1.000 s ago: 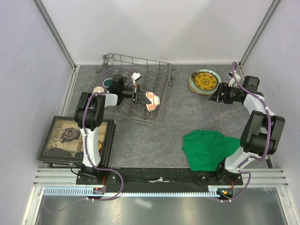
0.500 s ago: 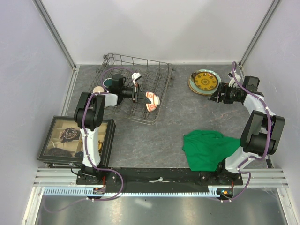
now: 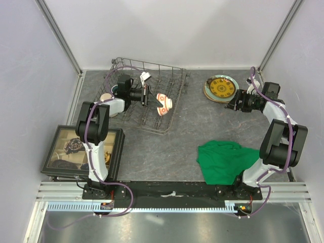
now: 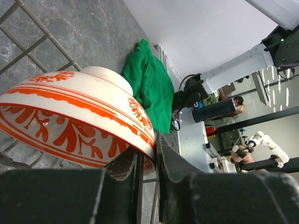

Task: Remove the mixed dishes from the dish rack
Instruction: Pick up the bowl from the dish rack.

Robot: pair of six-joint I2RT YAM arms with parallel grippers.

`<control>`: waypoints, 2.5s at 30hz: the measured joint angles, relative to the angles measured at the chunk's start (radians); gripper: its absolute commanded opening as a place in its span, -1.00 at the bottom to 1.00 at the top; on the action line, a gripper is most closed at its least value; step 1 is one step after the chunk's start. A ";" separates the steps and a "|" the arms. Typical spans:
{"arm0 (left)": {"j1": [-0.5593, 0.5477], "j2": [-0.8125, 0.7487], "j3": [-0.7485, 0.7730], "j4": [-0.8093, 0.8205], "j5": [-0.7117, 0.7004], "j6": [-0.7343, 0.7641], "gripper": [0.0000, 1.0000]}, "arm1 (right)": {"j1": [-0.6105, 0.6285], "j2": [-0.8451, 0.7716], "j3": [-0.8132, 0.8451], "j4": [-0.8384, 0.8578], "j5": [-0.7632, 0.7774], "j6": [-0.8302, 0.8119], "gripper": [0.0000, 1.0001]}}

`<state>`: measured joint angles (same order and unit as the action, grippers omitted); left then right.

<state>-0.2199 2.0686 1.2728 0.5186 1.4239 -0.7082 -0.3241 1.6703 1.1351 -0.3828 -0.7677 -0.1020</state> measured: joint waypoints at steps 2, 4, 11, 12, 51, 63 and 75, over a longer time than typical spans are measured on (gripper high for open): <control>0.000 -0.007 0.000 0.000 0.000 -0.002 -0.97 | 0.000 0.000 0.000 0.000 0.000 0.000 0.63; 0.000 -0.016 0.000 -0.002 0.000 -0.005 -0.97 | 0.000 0.001 0.000 0.000 0.000 0.000 0.63; 0.000 -0.066 0.070 -0.133 -0.013 0.049 -0.97 | 0.000 0.001 0.000 0.000 -0.003 0.000 0.63; 0.000 -0.074 0.093 -0.186 -0.019 0.080 -0.97 | 0.000 0.001 0.000 0.000 -0.003 0.000 0.63; -0.639 0.276 1.075 -1.614 -1.035 1.254 -0.97 | -0.158 -0.232 0.000 0.039 0.201 0.045 0.62; -0.709 0.359 1.096 -1.618 -1.221 1.436 -0.97 | -0.166 -0.231 0.000 0.037 0.204 0.046 0.62; -0.750 0.364 1.034 -1.534 -1.353 1.551 -0.97 | -0.156 -0.155 0.068 -0.063 0.192 0.004 0.40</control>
<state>-0.9695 2.4325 2.3066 -1.0153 0.0708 0.8429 -0.4801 1.5154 1.2026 -0.4454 -0.5755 -0.0978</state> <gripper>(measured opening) 0.171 0.736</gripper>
